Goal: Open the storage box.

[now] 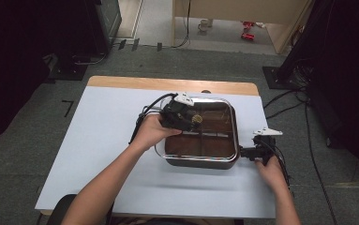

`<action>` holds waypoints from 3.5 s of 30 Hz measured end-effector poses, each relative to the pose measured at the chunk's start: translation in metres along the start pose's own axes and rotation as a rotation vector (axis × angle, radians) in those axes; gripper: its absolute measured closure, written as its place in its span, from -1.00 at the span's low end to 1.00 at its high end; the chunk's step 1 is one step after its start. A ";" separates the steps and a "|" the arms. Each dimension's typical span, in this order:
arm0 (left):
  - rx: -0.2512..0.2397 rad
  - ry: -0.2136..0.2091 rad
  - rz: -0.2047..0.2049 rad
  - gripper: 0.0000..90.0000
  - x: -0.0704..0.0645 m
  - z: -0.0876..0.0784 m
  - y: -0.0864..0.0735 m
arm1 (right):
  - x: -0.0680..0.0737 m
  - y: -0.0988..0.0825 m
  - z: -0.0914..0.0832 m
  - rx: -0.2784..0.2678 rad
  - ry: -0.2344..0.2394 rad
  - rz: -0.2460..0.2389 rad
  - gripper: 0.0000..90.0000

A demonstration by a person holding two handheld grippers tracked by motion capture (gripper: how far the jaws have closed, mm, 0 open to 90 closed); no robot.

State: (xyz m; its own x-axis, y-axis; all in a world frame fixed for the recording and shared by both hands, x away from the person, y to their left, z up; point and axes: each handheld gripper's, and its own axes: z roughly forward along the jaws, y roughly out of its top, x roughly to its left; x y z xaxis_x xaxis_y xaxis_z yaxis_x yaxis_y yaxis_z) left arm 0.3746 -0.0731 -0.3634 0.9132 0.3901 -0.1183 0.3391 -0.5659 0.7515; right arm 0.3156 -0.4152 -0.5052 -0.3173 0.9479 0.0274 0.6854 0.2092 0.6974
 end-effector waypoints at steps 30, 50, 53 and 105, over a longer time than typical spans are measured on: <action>-0.040 0.134 -0.170 0.31 0.047 -0.087 -0.058 | 0.000 0.000 0.000 0.002 0.004 0.004 -1.00; -0.029 0.281 -0.295 0.31 0.099 -0.118 -0.110 | 0.000 0.000 0.000 0.001 0.003 0.004 -1.00; -0.019 0.291 -0.315 0.31 0.108 -0.118 -0.120 | 0.000 0.000 0.000 0.001 0.004 0.005 -1.00; 0.042 0.450 -0.389 0.10 0.157 -0.096 -0.175 | 0.000 0.000 0.000 0.001 0.002 0.002 -1.00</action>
State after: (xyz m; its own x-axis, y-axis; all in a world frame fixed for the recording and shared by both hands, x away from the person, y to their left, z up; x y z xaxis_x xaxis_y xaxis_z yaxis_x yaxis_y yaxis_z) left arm 0.4373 0.1571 -0.4515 0.5377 0.8388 -0.0858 0.6463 -0.3447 0.6808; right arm 0.3159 -0.4153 -0.5052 -0.3175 0.9478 0.0300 0.6865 0.2079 0.6967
